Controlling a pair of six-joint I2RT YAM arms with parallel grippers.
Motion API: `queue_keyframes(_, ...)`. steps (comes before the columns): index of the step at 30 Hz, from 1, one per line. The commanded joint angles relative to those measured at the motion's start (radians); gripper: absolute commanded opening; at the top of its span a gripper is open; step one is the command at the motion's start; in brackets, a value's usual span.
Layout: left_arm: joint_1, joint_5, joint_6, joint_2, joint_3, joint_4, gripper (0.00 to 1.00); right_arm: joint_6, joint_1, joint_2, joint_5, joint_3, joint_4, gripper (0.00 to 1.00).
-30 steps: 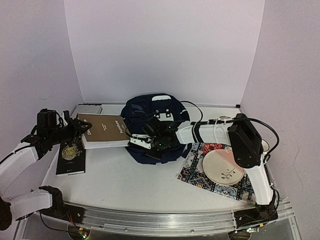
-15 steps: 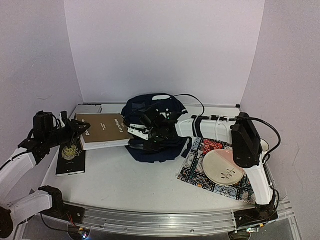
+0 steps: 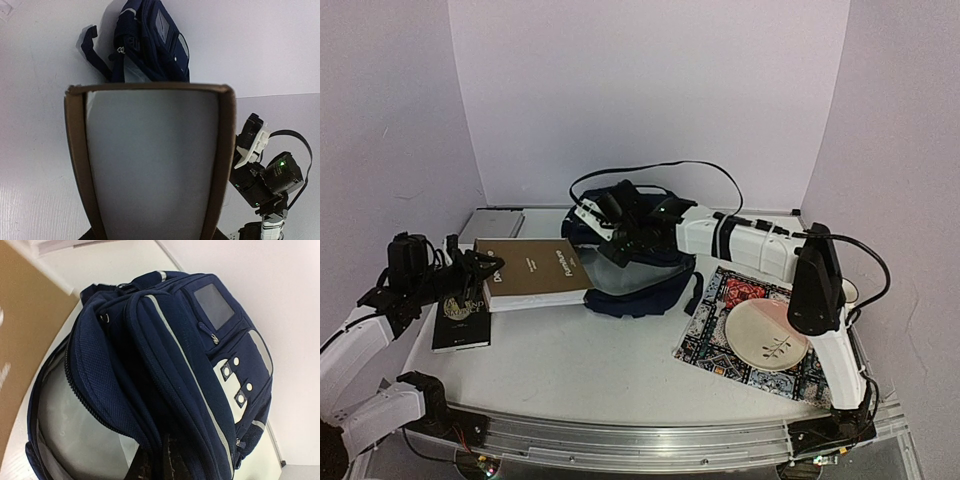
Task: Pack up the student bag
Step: Pick up the largest pocket of the bag from the student bag, then place the book in the largest pocket of the bag.
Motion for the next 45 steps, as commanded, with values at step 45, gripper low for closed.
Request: queue_keyframes(45,-0.488,-0.749,-0.419,0.636,0.17,0.807,0.15,0.362,0.171,-0.161,-0.049,0.158,0.044,0.0)
